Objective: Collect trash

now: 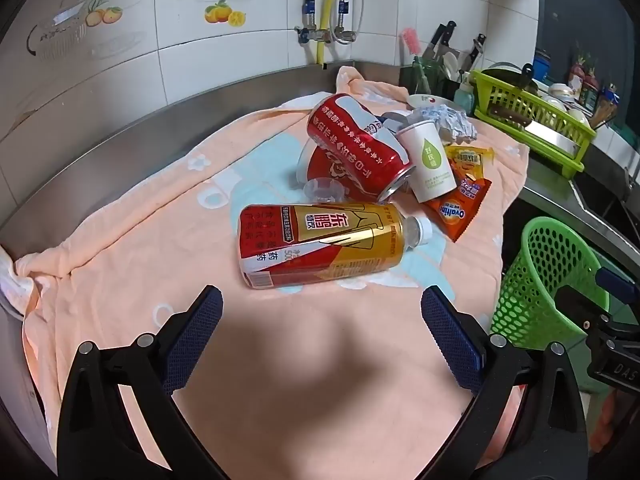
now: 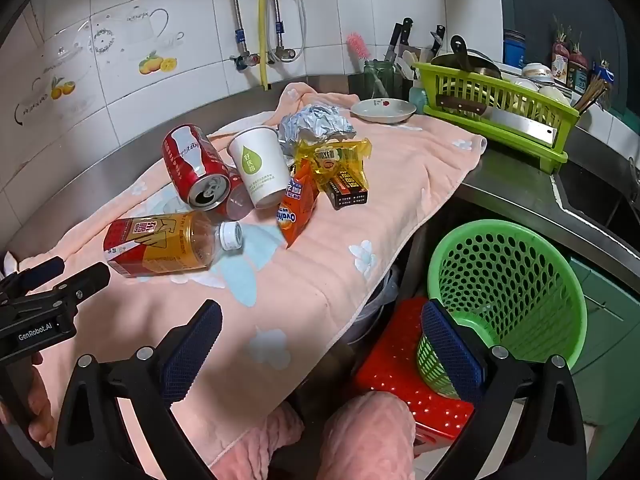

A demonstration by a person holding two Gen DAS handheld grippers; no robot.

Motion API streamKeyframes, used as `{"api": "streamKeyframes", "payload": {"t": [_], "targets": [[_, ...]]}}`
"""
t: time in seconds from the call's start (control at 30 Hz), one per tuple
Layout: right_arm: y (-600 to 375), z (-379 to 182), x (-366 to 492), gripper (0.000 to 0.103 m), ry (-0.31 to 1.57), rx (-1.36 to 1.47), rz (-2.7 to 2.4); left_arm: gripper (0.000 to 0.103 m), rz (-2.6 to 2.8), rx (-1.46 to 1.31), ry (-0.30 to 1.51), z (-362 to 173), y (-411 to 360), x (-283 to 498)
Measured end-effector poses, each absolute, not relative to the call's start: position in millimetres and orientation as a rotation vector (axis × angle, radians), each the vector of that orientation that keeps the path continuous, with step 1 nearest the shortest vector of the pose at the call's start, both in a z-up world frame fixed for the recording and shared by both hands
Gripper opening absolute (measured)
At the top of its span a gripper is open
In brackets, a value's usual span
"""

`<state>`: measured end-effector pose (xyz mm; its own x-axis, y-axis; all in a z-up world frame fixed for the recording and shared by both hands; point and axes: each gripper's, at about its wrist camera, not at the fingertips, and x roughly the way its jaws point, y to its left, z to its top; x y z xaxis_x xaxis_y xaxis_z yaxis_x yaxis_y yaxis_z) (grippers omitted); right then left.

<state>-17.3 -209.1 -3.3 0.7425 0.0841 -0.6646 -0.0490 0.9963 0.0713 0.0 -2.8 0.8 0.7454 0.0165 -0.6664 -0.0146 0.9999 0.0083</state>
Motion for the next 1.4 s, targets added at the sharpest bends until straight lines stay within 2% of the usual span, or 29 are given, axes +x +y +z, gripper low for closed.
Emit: {"api": "streamKeyframes", "payload": {"t": [1.4], "targets": [[-203.1,-11.1,-12.2,0.097,0.751,0.051,0.08,0.098,0.01,-0.036,0.746,-4.9,2.7,2.4]]}}
